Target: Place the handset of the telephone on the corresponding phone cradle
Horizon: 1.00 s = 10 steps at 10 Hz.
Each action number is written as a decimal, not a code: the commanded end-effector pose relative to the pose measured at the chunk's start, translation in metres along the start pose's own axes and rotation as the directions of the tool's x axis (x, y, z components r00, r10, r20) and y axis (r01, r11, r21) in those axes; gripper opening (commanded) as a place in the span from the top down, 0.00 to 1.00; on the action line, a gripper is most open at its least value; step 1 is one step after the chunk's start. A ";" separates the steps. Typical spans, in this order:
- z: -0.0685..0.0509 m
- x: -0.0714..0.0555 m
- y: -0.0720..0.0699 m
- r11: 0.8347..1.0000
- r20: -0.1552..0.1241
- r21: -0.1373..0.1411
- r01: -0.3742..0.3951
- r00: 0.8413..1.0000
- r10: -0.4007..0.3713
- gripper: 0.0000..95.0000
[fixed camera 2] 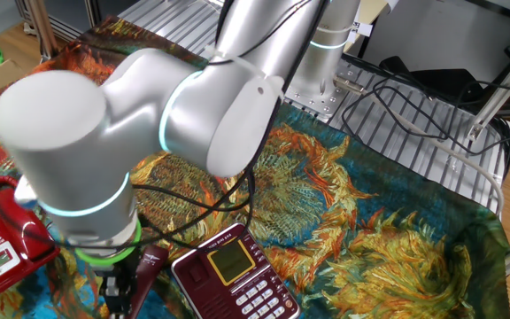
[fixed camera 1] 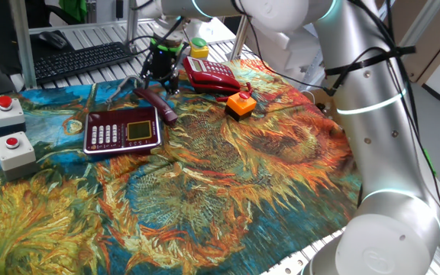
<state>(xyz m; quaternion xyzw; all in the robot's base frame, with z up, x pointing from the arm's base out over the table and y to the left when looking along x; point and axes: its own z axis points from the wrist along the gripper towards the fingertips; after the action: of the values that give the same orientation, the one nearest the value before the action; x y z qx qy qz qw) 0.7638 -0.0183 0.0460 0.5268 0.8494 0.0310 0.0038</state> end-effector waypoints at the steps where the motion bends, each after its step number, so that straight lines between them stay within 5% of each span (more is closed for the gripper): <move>1: 0.002 -0.001 0.003 0.996 0.003 -0.017 -0.087 0.996 0.087 0.20; 10: 0.007 0.000 0.004 0.942 0.004 -0.028 -0.335 0.942 0.336 0.20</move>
<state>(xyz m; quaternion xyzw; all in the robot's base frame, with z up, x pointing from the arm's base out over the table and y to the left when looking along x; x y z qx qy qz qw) 0.7664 -0.0167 0.0399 0.6603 0.7498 0.0406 0.0098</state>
